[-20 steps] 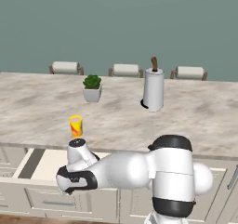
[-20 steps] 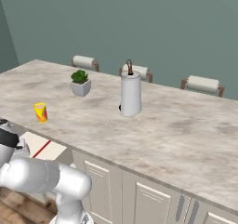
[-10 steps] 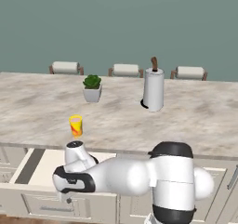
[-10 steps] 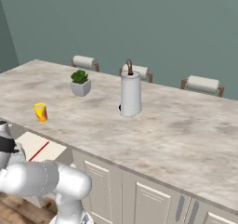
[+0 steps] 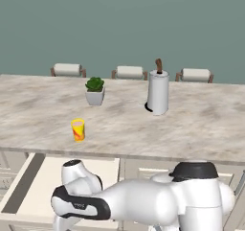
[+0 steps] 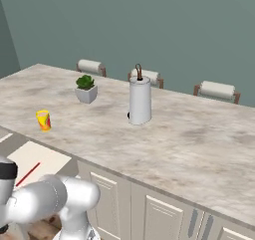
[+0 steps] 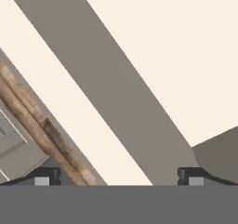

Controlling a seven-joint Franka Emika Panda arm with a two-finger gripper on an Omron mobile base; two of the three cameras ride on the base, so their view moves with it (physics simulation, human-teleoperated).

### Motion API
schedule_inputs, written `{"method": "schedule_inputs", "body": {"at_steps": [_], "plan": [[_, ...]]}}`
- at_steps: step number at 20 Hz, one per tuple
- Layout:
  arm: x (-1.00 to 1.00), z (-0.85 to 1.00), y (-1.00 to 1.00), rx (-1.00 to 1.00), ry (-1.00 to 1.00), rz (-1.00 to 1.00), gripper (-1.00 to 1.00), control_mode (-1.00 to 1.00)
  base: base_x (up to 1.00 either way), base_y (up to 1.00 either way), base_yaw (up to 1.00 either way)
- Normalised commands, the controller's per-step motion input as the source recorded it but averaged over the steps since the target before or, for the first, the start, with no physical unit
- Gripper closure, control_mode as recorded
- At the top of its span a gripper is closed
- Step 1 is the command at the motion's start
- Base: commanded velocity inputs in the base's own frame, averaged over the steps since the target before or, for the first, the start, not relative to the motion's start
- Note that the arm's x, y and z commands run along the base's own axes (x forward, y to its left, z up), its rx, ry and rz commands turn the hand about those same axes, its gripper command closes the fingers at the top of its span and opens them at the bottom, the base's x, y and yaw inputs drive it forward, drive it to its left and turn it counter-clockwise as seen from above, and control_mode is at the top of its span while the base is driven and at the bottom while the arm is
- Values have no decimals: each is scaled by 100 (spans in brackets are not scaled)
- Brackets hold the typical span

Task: Pick up the straw from the left drawer and put it inside the smoothie cup.

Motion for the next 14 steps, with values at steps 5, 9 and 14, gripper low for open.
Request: {"method": "schedule_inputs", "body": {"at_steps": [5,9,14], "plan": [[-100,0,6,0,8,2,-100,-100,0,0,0],[-76,59,1,0,-2,0,-100,-100,0,0,0],[-12,100,0,-3,-20,-3,-100,-100,0,0,0]]}}
